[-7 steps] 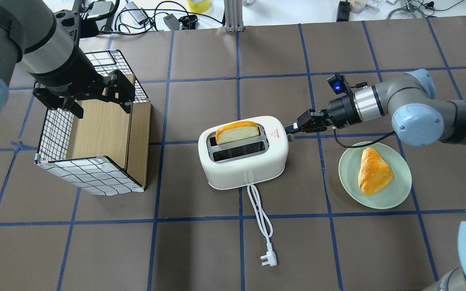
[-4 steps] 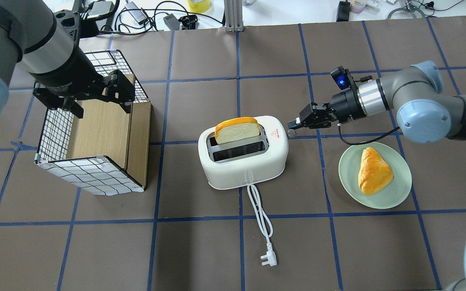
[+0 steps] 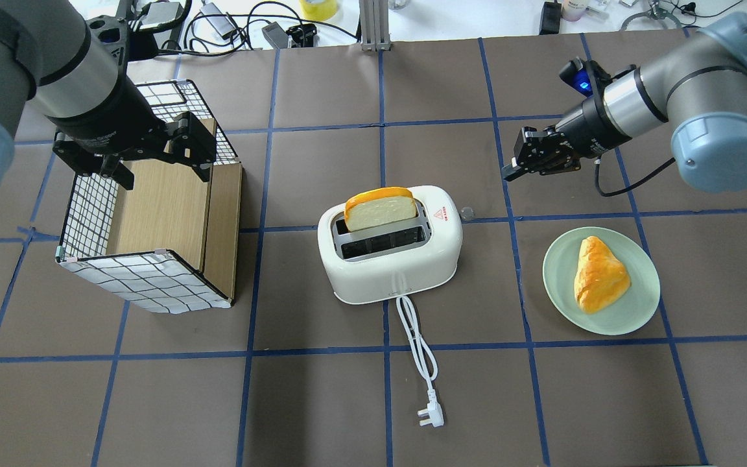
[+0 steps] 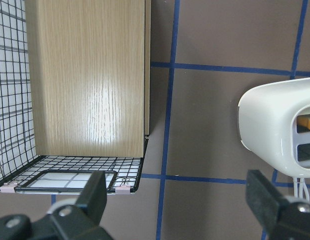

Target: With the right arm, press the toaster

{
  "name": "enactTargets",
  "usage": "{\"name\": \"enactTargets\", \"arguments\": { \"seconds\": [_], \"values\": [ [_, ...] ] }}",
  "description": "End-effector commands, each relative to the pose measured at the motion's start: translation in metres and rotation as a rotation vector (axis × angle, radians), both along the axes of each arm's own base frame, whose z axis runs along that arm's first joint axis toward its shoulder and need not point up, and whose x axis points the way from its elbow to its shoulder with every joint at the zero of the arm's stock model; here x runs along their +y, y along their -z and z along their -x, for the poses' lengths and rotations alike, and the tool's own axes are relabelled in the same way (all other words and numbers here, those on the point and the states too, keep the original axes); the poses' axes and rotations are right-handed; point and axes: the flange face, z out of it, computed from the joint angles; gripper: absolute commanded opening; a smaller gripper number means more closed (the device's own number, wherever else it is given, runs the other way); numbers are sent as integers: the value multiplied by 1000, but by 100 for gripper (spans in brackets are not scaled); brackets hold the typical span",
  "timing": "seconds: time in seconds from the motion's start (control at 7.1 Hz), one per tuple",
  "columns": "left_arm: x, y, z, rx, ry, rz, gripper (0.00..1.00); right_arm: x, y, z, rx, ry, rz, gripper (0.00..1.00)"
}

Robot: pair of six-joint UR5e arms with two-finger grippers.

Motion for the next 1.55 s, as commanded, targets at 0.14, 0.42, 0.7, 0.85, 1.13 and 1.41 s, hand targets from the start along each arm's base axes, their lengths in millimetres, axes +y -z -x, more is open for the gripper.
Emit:
{"name": "enactTargets", "arguments": {
  "seconds": [0.14, 0.42, 0.7, 0.85, 1.13, 1.41],
  "values": [
    [0, 0, 0, 1, 0, 0, 100, -10, -85, -31, 273, 119, -126, 0],
    [0, 0, 0, 1, 0, 0, 100, -11, -131, -35, 414, 166, -147, 0],
    [0, 0, 0, 1, 0, 0, 100, -7, -146, -59, 483, 198, -141, 4],
    [0, 0, 0, 1, 0, 0, 100, -8, -150, -64, 498, 205, -128, 18],
    [0, 0, 0, -1, 0, 0, 100, -8, -162, -75, 577, 193, -52, 64],
    [0, 0, 0, 1, 0, 0, 100, -14, -172, -83, 570, 204, 36, 94]
  ]
}}
